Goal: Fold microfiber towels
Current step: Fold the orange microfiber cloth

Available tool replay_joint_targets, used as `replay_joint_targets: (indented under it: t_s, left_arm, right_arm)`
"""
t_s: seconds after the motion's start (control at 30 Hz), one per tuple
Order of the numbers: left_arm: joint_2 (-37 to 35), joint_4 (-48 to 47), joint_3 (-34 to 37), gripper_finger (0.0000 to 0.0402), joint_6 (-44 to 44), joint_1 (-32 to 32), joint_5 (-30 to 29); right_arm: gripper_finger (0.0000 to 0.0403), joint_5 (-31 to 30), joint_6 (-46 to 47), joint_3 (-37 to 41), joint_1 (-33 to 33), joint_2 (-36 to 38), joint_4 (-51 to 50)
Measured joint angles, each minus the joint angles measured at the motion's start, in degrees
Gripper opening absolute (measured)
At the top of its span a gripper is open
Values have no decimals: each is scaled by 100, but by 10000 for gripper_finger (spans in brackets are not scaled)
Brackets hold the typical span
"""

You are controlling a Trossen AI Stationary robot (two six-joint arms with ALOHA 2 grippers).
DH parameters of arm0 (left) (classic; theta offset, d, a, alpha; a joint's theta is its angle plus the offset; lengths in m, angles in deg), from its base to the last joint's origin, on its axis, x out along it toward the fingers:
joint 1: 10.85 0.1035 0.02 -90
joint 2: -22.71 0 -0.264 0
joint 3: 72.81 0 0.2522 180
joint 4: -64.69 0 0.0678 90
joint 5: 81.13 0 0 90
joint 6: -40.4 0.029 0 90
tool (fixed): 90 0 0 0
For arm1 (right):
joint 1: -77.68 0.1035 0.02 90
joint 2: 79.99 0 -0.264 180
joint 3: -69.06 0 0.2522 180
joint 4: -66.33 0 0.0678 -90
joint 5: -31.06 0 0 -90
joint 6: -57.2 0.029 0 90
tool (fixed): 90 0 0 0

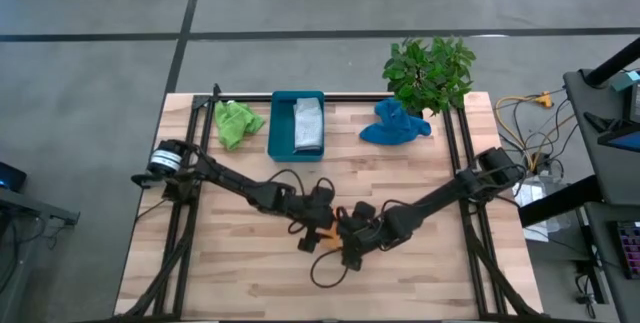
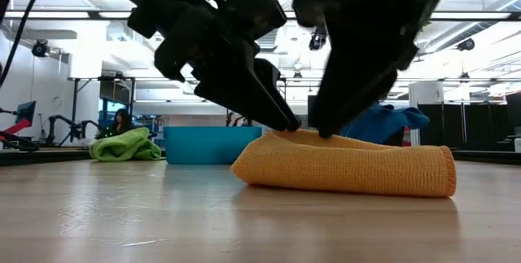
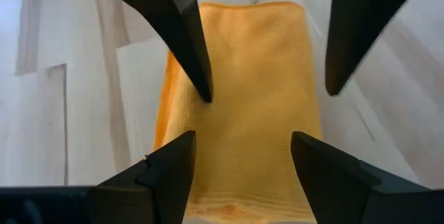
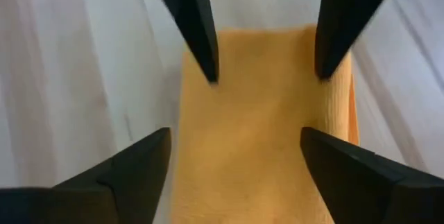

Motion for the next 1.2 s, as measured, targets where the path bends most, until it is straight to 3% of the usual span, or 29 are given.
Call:
replay_joint_targets:
  t_s: [0.23,0.63,0.8,1.2]
  left_arm:
    - [2,-172,34,223,0,237,3]
    - [4,-110,63,223,2,327,102]
    - [84,-41,23,223,2,325,494]
    - [419,-135,42,223,-287,342,406]
  right_arm:
    - [326,308,17,330,-30,-7,-21]
    - [326,325,36,372,-19,59,8]
    - [326,323,19,372,-19,59,12]
    - [326,357,10,333,-30,108,-18]
